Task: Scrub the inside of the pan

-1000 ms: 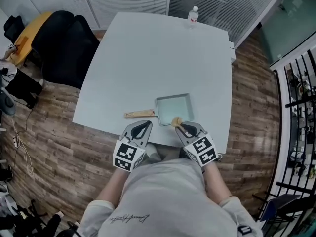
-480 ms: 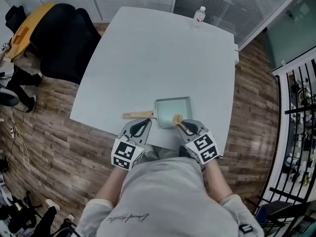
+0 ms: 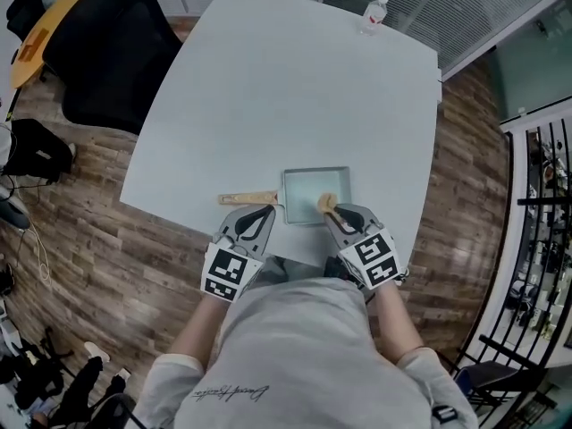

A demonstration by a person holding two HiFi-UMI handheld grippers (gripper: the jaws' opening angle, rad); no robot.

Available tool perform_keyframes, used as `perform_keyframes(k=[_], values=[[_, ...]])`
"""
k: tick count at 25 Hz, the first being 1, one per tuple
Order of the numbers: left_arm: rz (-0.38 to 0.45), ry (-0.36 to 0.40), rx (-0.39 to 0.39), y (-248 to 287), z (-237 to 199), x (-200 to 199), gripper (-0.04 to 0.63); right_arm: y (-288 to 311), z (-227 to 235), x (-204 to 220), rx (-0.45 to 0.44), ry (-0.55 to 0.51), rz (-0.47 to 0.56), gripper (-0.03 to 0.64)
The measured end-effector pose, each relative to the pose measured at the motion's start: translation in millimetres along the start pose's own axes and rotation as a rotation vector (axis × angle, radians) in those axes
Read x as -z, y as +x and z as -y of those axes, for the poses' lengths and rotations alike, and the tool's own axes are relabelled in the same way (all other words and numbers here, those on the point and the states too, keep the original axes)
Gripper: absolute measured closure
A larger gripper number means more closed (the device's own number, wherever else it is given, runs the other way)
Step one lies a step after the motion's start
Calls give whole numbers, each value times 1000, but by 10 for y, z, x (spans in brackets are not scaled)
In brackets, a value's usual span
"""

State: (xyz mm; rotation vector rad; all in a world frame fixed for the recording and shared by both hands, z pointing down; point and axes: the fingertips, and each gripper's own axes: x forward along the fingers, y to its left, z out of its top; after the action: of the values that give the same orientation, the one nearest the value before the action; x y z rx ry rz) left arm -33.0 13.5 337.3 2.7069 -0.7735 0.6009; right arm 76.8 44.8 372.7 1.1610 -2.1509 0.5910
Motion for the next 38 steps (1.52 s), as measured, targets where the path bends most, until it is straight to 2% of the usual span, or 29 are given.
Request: perform_keyframes(k=[10,14,19,23,30,38], values=[[-69,-14,-17,84,-175,223,581,169,65,140,-23,-3,-44,548],[-104,16,-19,162,-224,273,581,216,149,176,-28,-3,-54,548],[-228,123,17,228,-240,483,581,250,117,208,-50,-2,-77,548],[-324,231,91,245,-294,693,581,386,51,244,-69,-1,-91,548],[-405,339,188,323,-408,879,575,522,25,330,-88,-26,-132,548],[-522,489,293,380,-363,1116,460,509,46,380,-98,-70,-165,548]])
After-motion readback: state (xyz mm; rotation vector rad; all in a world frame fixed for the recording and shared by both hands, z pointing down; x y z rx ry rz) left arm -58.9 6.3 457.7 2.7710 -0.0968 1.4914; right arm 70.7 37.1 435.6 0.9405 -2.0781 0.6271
